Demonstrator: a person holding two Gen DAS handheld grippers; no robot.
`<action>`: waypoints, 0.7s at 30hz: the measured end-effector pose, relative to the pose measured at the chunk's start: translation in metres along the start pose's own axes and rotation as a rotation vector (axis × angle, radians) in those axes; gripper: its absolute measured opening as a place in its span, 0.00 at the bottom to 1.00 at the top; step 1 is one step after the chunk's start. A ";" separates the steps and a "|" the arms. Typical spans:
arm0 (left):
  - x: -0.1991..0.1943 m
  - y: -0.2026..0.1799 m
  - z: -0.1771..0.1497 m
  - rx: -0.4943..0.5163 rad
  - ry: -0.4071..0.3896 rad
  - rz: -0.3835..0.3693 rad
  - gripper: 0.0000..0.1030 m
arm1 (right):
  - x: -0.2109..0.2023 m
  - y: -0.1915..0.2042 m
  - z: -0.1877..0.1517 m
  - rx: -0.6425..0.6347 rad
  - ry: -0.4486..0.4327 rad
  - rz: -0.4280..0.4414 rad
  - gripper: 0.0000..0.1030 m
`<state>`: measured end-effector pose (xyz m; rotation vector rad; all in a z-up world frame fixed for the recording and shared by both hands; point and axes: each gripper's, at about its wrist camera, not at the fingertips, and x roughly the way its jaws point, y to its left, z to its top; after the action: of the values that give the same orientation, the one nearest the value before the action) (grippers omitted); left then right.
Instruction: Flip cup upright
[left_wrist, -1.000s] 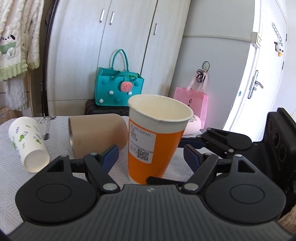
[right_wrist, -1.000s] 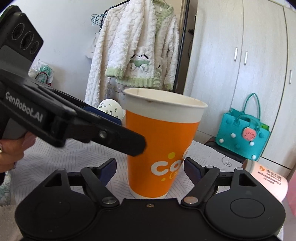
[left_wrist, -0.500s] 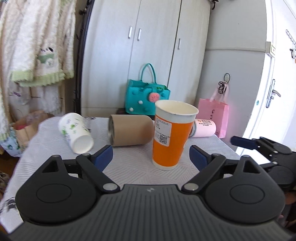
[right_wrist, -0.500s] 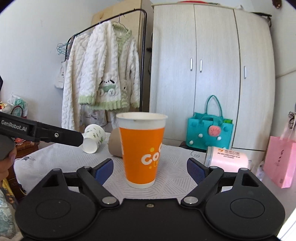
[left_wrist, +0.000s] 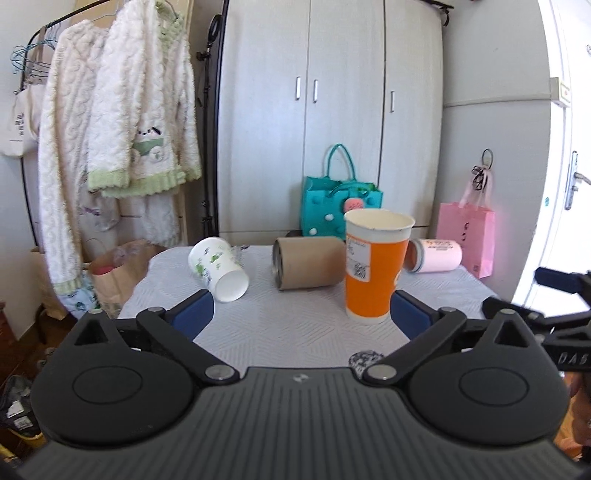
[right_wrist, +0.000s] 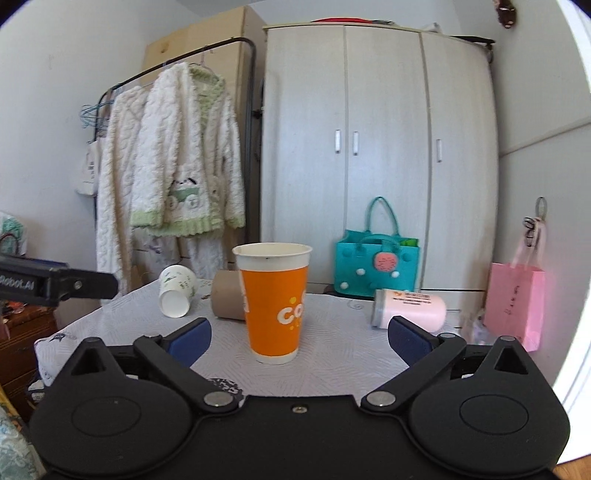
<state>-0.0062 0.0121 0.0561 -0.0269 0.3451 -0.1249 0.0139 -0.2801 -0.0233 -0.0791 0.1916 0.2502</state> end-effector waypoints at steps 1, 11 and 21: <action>-0.001 0.000 -0.001 0.001 0.005 0.007 1.00 | -0.001 0.001 0.000 0.006 0.003 -0.020 1.00; -0.008 -0.001 -0.014 0.007 0.007 0.051 1.00 | -0.019 0.011 -0.005 0.035 0.007 -0.108 1.00; -0.017 0.001 -0.030 0.000 -0.016 0.090 1.00 | -0.025 0.025 -0.018 0.042 0.015 -0.196 1.00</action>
<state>-0.0318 0.0147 0.0338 -0.0122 0.3294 -0.0351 -0.0192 -0.2637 -0.0378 -0.0575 0.2025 0.0499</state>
